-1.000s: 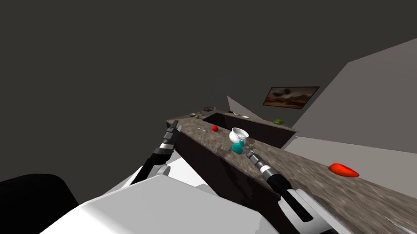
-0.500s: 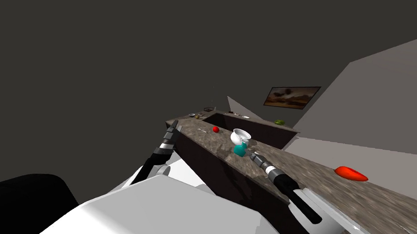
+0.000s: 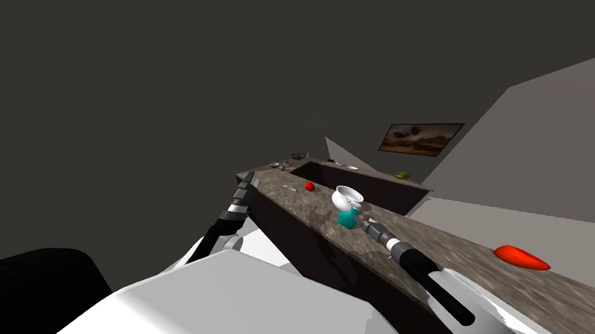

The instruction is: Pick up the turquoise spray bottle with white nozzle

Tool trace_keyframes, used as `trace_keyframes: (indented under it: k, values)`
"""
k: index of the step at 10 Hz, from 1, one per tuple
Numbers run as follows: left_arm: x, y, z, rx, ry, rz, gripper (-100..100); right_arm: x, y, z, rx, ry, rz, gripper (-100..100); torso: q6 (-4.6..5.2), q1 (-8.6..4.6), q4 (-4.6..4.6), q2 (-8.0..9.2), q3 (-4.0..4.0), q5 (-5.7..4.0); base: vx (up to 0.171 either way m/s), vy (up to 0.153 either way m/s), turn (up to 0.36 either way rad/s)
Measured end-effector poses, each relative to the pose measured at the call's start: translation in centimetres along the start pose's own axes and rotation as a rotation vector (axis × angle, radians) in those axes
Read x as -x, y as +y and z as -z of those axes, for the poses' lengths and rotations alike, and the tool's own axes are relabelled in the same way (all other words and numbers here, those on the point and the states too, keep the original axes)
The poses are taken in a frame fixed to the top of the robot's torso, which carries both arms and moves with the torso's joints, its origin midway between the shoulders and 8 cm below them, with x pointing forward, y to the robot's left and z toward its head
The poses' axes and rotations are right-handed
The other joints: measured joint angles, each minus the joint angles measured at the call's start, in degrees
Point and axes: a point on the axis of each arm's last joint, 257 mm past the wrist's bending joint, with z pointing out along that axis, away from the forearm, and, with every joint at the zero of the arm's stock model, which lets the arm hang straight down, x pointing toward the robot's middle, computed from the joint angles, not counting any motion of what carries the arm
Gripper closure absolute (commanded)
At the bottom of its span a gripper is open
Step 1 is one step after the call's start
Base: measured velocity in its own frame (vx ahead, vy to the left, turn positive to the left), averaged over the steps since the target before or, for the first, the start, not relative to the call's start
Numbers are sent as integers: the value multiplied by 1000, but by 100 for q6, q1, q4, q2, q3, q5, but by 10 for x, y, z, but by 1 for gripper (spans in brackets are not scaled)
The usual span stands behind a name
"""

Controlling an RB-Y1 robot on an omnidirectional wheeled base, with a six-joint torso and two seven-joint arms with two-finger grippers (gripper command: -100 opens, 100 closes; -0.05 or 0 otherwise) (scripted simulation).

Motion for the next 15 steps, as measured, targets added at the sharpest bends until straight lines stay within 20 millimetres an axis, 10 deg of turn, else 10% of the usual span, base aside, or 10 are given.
trace_keyframes:
  k: [2, 3, 4, 15]
  values:
    - [0, 0, 0, 0, 0, 0, 0, 0, -6, 3, -7, 21, 43, -100, 0, 8, 0, 2, 1, 1, 38, 41, 19]
    - [0, 0, 0, 0, 0, 0, 0, 0, -6, 3, -7, 21, 45, 0, 1, 0, 2, 10, 5, 0, 0, 0, 0]
    - [0, 0, 0, 0, 0, 0, 0, 0, -6, 3, -7, 21, 45, -100, 1, -8, 4, 18, 10, -2, -28, 41, -80]
    - [0, 0, 0, 0, 0, 0, 0, -14, -16, -46, 55, 26, 6, -100, 1, 5, 8, 35, 20, 0, -24, 29, -28]
